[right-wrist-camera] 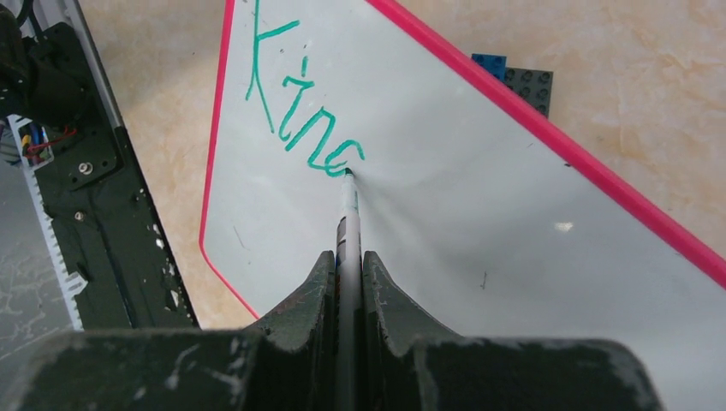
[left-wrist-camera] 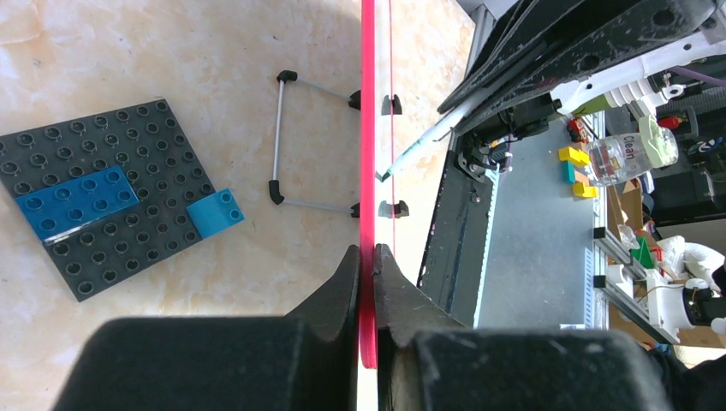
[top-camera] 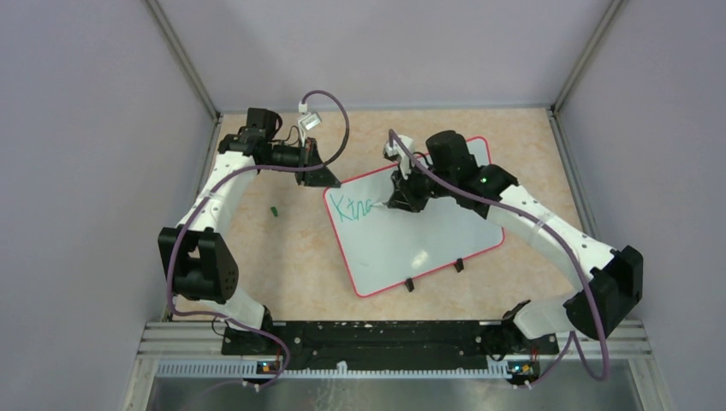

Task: Write a sentence on the whiteboard

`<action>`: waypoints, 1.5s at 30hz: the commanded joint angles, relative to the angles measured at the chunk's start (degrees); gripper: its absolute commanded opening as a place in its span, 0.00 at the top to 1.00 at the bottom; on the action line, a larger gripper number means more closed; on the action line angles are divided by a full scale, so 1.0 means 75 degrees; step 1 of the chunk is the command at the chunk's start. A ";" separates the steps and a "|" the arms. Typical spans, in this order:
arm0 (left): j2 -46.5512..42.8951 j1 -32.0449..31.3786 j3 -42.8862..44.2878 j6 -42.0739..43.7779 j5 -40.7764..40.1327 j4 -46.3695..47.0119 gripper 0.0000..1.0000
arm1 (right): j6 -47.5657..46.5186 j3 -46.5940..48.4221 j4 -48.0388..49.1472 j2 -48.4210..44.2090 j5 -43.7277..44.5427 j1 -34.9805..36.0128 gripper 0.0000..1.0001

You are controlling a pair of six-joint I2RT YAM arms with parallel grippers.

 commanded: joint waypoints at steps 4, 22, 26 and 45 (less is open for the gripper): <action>-0.0113 -0.0203 -0.0033 -0.0005 0.0162 -0.0171 1.00 | -0.0135 0.0641 0.0256 0.0000 0.0505 -0.0268 1.00; -0.0056 -0.0199 -0.0015 0.0001 0.0172 -0.0165 1.00 | 0.0049 0.0789 0.0396 0.0142 0.0357 -0.0489 1.00; -0.0054 -0.0205 -0.0008 0.0001 0.0173 -0.0170 1.00 | 0.0122 0.0565 0.0381 0.0049 0.0209 -0.0489 1.00; -0.0101 -0.0206 -0.0037 -0.0011 0.0162 -0.0170 1.00 | 0.0142 -0.0264 0.0362 -0.0267 0.0080 -0.0221 1.00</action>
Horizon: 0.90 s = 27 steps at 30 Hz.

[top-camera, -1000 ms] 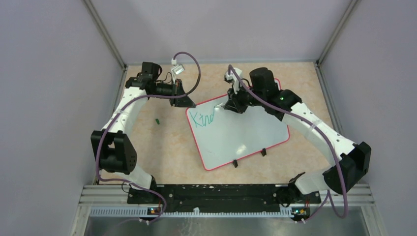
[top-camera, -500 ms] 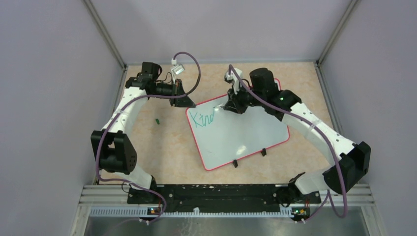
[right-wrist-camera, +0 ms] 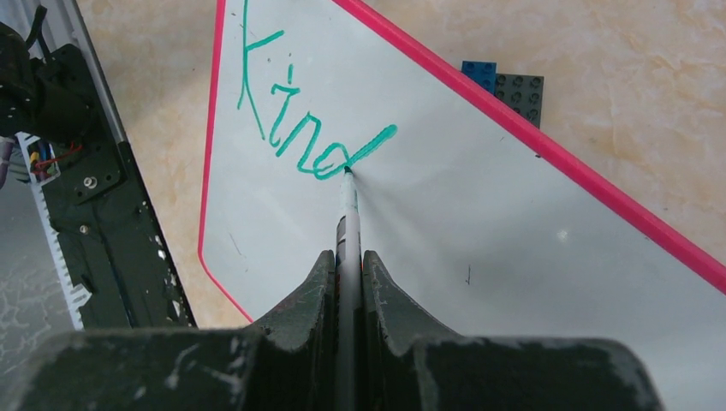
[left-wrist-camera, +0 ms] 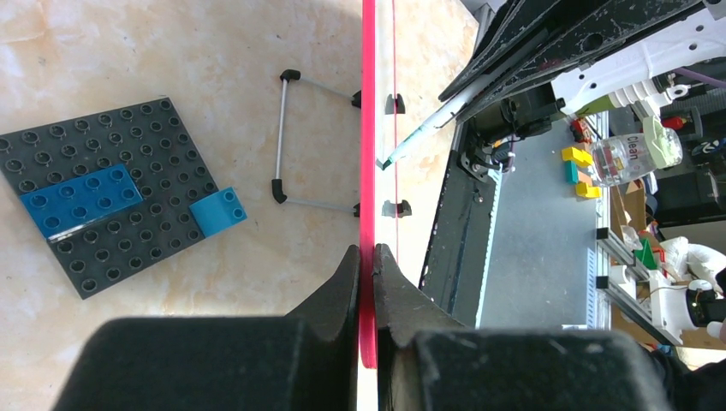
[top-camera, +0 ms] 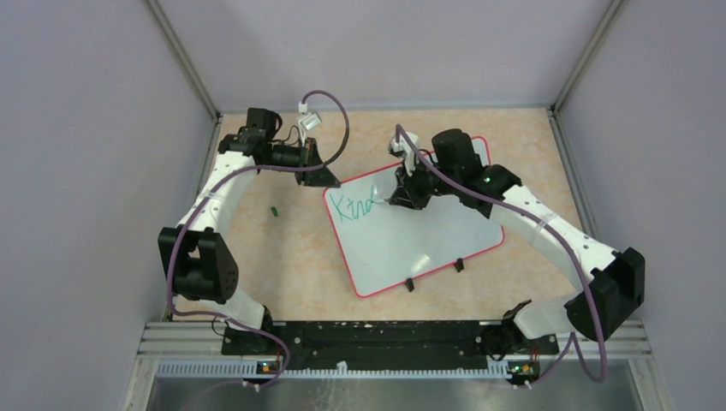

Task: Write a sentence on the whiteboard

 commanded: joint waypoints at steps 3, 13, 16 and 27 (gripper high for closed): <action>-0.0089 -0.0206 -0.0030 -0.0011 0.0212 -0.0173 1.00 | -0.0067 -0.0244 0.0044 -0.0257 0.0298 0.0066 1.00; -0.0112 -0.0206 -0.0022 -0.0034 0.0192 -0.0164 1.00 | -0.0189 0.0100 -0.0303 -0.0370 0.0208 0.0066 1.00; -0.0130 -0.0206 -0.0025 -0.0040 0.0181 -0.0167 1.00 | -0.0202 0.0315 -0.0402 -0.0476 0.0074 0.0066 1.00; -0.0154 -0.0220 -0.0053 0.0036 0.0160 -0.0158 1.00 | -0.0149 0.0563 -0.0410 -0.0532 -0.0408 -0.0290 1.00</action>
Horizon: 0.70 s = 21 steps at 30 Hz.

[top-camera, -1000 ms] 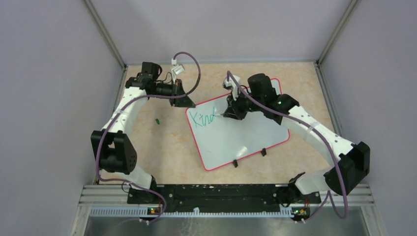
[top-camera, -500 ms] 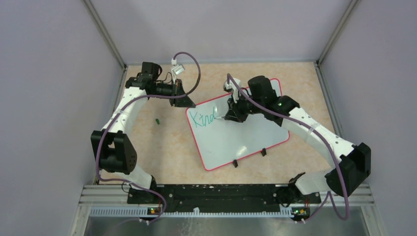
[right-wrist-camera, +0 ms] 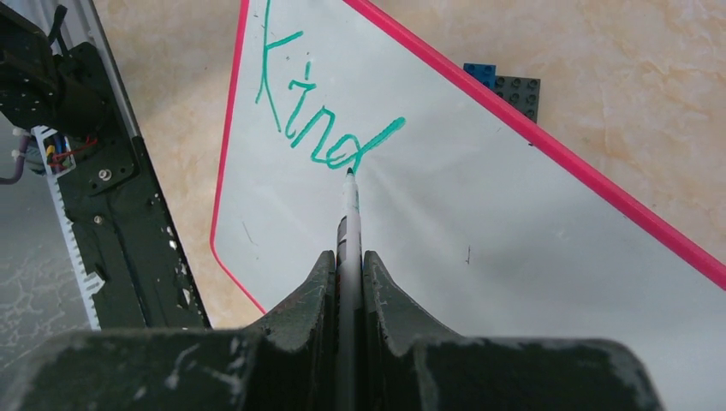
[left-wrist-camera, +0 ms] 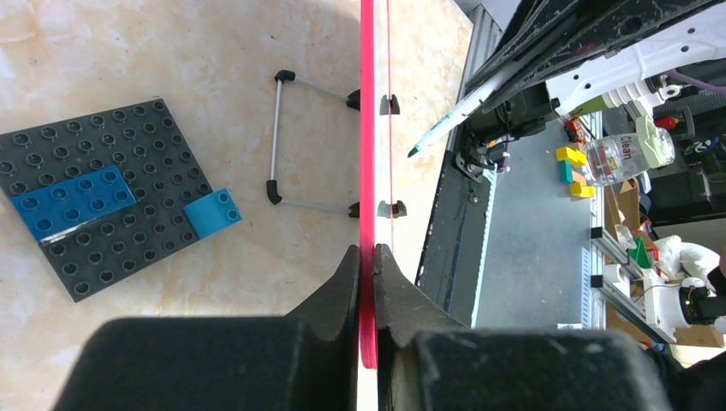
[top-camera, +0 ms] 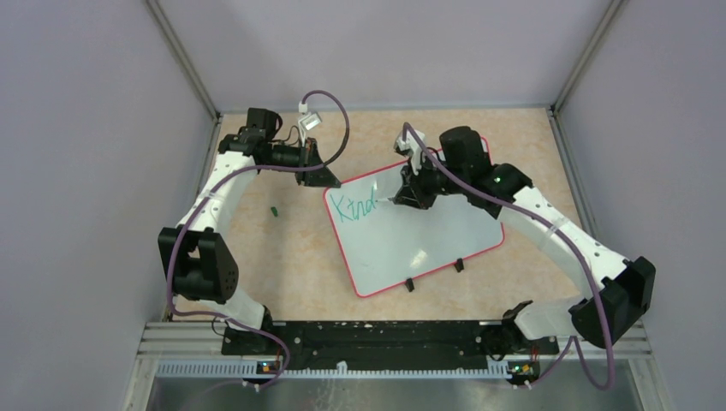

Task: Write a sentence on the whiteboard

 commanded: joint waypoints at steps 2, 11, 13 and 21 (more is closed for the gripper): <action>-0.0165 -0.0212 -0.0056 0.0089 0.0076 -0.0153 1.00 | -0.0074 0.0418 0.0086 -0.0177 -0.0445 -0.0357 1.00; -0.0169 -0.0223 -0.0092 0.0089 -0.0009 -0.0152 1.00 | -0.0117 0.0123 0.0321 -0.0230 -0.0426 -0.0352 1.00; -0.0157 -0.0234 -0.0083 0.0086 0.0003 -0.0152 1.00 | -0.0100 0.0176 0.0271 -0.0153 -0.0390 -0.0350 1.00; -0.0157 -0.0245 -0.0080 0.0067 0.0003 -0.0151 1.00 | -0.0169 0.0305 0.0230 0.0088 -0.0080 -0.0157 1.00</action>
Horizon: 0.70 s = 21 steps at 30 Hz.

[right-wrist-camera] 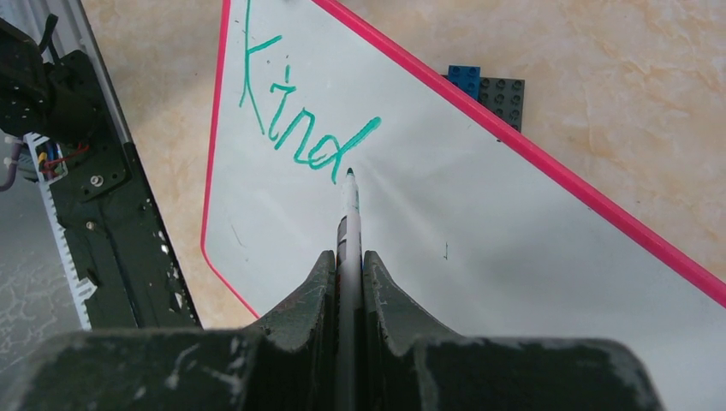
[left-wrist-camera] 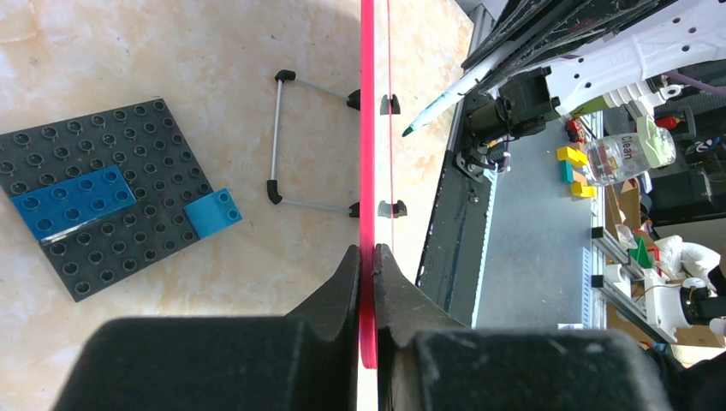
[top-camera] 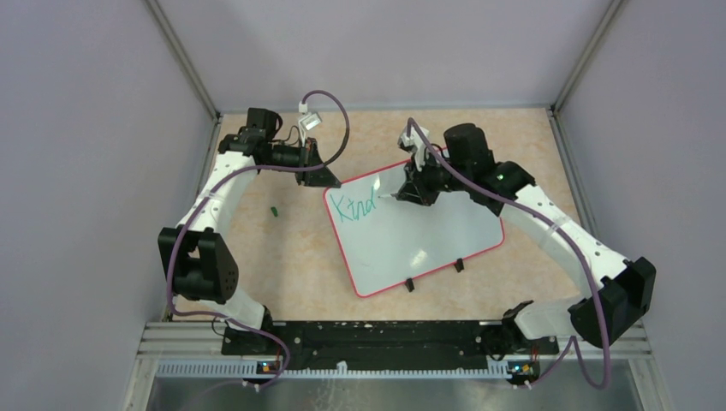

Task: Write a sentence on the whiteboard

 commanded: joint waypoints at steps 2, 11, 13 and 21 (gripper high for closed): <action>-0.0154 -0.0238 -0.0074 0.0057 0.0011 -0.0156 1.00 | -0.0111 0.0279 0.0222 0.0160 0.0220 0.0157 1.00; -0.0155 -0.0238 -0.0088 0.0056 -0.0003 -0.0148 1.00 | -0.0053 0.0333 0.0423 0.0336 0.0515 0.0175 1.00; -0.0142 -0.0238 -0.0093 0.0064 0.0002 -0.0143 1.00 | -0.0041 0.0276 0.0422 0.0367 0.0517 0.0175 1.00; -0.0140 -0.0238 -0.0092 0.0086 0.0019 -0.0146 1.00 | 0.0015 -0.0233 0.0443 0.0235 0.0445 0.0175 1.00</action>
